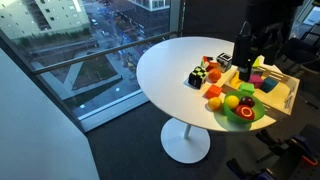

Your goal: Put the orange block on top of the pink block then place the green block in the green bowl

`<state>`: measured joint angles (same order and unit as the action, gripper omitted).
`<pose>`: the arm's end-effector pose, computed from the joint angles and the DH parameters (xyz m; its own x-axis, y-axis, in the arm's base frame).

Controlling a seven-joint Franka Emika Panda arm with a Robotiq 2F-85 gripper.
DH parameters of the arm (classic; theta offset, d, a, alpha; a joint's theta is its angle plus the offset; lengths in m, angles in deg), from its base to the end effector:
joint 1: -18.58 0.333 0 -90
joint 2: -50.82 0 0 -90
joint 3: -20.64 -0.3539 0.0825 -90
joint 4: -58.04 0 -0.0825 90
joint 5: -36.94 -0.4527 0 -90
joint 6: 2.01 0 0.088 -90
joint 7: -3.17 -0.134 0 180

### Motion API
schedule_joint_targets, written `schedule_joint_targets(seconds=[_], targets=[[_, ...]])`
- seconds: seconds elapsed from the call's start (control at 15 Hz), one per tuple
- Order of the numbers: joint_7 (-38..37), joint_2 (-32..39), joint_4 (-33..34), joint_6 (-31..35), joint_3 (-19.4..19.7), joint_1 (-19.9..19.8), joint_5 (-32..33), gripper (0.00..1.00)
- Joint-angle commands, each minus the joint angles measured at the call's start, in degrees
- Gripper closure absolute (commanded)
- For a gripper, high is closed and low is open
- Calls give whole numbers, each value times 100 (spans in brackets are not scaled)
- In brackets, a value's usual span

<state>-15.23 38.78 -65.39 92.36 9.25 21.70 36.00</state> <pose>0.4866 0.1309 0.4519 0.9573 -0.0954 -0.2729 -0.0650 -0.9909 0.1181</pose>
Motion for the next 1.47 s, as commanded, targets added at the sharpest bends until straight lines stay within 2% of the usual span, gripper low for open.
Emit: schedule_joint_targets(seconds=[0.0, 0.27, 0.6, 1.0, 1.4], targets=[[-16, 5, 12, -9, 92, 98, 17, 0], [-16, -1, 13, -8, 91, 98, 17, 0], [-43, 96, -119, 303, 137, 57, 180, 0], [143, 201, -334, 1076, 312, 32, 116, 0], [717, 374, -559, 2052, 564, -16, 115, 0]])
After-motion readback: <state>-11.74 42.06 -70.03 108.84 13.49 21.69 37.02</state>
